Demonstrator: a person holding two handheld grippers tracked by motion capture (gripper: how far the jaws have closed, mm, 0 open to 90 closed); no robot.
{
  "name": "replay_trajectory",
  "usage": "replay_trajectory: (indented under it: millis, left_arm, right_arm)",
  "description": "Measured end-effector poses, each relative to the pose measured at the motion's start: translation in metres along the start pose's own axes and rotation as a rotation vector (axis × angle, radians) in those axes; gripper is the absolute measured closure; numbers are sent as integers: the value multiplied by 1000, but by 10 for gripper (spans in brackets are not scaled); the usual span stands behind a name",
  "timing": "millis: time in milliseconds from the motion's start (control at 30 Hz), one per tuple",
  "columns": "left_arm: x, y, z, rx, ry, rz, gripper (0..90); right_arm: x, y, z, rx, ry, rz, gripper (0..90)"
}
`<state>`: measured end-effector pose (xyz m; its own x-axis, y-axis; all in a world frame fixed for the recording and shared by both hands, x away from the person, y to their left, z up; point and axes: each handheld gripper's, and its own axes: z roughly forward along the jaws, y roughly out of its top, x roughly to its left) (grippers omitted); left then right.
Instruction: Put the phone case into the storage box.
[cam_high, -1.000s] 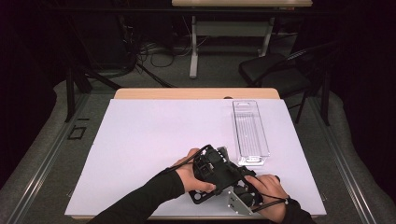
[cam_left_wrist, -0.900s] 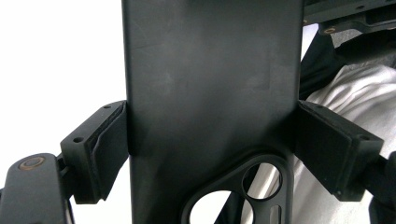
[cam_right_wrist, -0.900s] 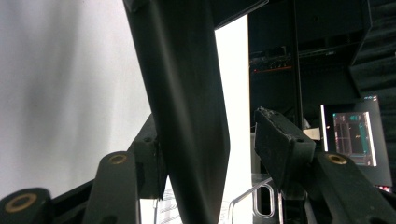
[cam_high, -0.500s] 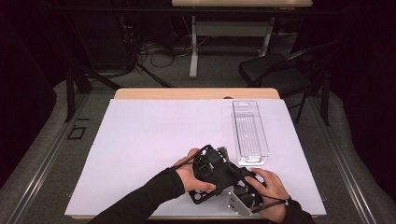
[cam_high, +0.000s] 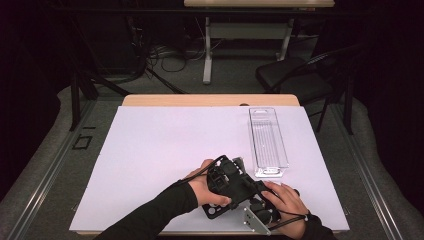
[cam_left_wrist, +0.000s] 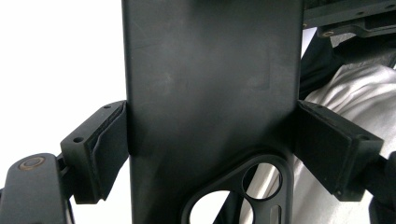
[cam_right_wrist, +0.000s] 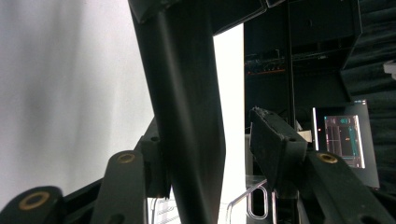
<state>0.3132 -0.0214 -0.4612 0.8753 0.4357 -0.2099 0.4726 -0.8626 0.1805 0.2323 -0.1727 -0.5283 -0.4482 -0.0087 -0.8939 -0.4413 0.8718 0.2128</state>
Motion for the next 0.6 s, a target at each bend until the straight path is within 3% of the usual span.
replay_trajectory:
  millis: [367, 600]
  left_arm:
    - [2, 1, 2, 7, -25, -13, 147]
    - [4, 2, 2, 15, -63, -26, 147]
  right_arm:
    - [2, 1, 2, 4, 3, -49, 599]
    - [3, 1, 3, 7, 1, -75, 654]
